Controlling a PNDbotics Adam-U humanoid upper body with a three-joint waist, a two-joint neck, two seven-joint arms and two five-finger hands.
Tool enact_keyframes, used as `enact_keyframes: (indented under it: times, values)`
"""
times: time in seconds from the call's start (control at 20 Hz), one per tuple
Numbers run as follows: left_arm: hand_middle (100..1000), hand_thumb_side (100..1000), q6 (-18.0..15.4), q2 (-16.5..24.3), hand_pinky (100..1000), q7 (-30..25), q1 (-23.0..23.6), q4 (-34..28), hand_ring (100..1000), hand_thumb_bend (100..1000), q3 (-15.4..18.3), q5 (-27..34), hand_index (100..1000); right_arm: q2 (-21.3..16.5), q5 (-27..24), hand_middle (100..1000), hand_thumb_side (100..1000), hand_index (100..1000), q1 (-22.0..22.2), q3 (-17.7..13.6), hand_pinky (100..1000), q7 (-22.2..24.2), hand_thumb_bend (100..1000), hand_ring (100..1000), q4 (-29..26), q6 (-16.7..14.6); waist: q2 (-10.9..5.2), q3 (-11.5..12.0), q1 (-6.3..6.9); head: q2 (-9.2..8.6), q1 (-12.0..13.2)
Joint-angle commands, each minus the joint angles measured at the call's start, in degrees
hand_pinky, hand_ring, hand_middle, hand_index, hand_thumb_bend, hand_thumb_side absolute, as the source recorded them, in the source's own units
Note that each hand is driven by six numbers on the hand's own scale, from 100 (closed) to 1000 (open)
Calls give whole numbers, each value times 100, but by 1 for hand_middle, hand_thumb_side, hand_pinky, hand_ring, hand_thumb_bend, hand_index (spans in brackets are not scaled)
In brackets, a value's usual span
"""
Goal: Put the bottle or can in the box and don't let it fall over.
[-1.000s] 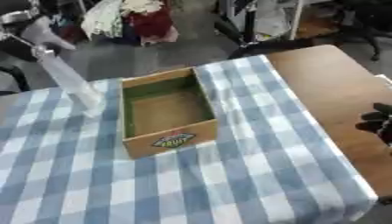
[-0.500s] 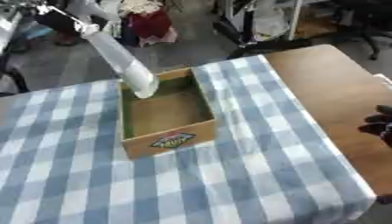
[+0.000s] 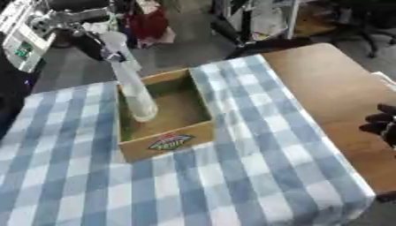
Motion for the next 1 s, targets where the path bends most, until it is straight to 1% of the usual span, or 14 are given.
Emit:
enact_keyframes:
  times: [0.05, 0.2, 0.35, 0.45, 0.65, 0.7, 0.75, 0.8, 0.85, 0.9, 0.95, 1.0]
  values:
    - [941, 1000, -625, 216, 928, -351, -105, -107, 944, 663, 111, -24, 1000, -55, -56, 656, 816, 835, -55, -1, 803, 15, 100, 665, -134, -5, -56, 25, -31, -62, -31]
    - [945, 1000, -604, 363, 925, -91, -69, -168, 943, 622, 170, 194, 1000, -58, -55, 656, 816, 836, -48, -19, 803, 5, 100, 665, -133, -7, -49, 59, -37, -67, -74]
    - [937, 1000, -526, 605, 915, 170, -3, -387, 933, 571, 352, 474, 1000, -67, -46, 655, 817, 836, -29, -43, 803, -9, 100, 665, -123, -8, -46, 135, -47, -76, -135]
    - [927, 1000, -482, 774, 904, 350, 86, -565, 918, 522, 428, 656, 1000, -73, -42, 655, 818, 836, -19, -50, 803, -12, 100, 664, -116, -12, -45, 177, -53, -83, -151]
    - [890, 956, -513, 1172, 869, 694, 508, -1084, 873, 325, 669, 1002, 1000, -80, -38, 654, 819, 836, -9, -82, 803, -34, 100, 664, -105, -22, -22, 280, -66, -93, -187]
    - [886, 952, -515, 1255, 866, 781, 645, -1224, 870, 311, 721, 1088, 999, -81, -38, 654, 819, 836, -8, -93, 803, -43, 100, 664, -104, -24, -12, 315, -68, -100, -197]
    - [872, 951, -517, 1316, 852, 869, 784, -1366, 854, 250, 774, 1176, 995, -81, -37, 654, 820, 835, -6, -106, 803, -54, 100, 664, -104, -26, 4, 364, -73, -120, -221]
    - [869, 953, -510, 1342, 850, 956, 925, -1507, 851, 239, 821, 1263, 995, -82, -35, 654, 820, 835, -3, -121, 803, -66, 100, 664, -105, -29, 18, 406, -77, -137, -242]
    - [847, 969, -471, 1309, 828, 1043, 1066, -1648, 828, 153, 885, 1350, 988, -81, -31, 653, 821, 835, -2, -140, 803, -80, 100, 664, -106, -32, 41, 453, -82, -154, -260]
    - [843, 971, -409, 1230, 825, 1129, 1205, -1788, 825, 145, 948, 1436, 986, -81, -28, 653, 821, 835, -2, -160, 803, -98, 100, 664, -107, -35, 57, 491, -82, -165, -276]
    - [822, 984, -335, 1131, 804, 1214, 1343, -1887, 804, 100, 1018, 1521, 980, -77, -26, 653, 822, 835, -9, -178, 803, -114, 100, 664, -111, -40, 88, 530, -93, -180, -299]
    - [817, 978, -256, 1013, 800, 1299, 1481, -1945, 800, 104, 1090, 1606, 978, -70, -22, 653, 821, 836, -22, -193, 803, -128, 100, 664, -114, -45, 117, 562, -105, -197, -321]
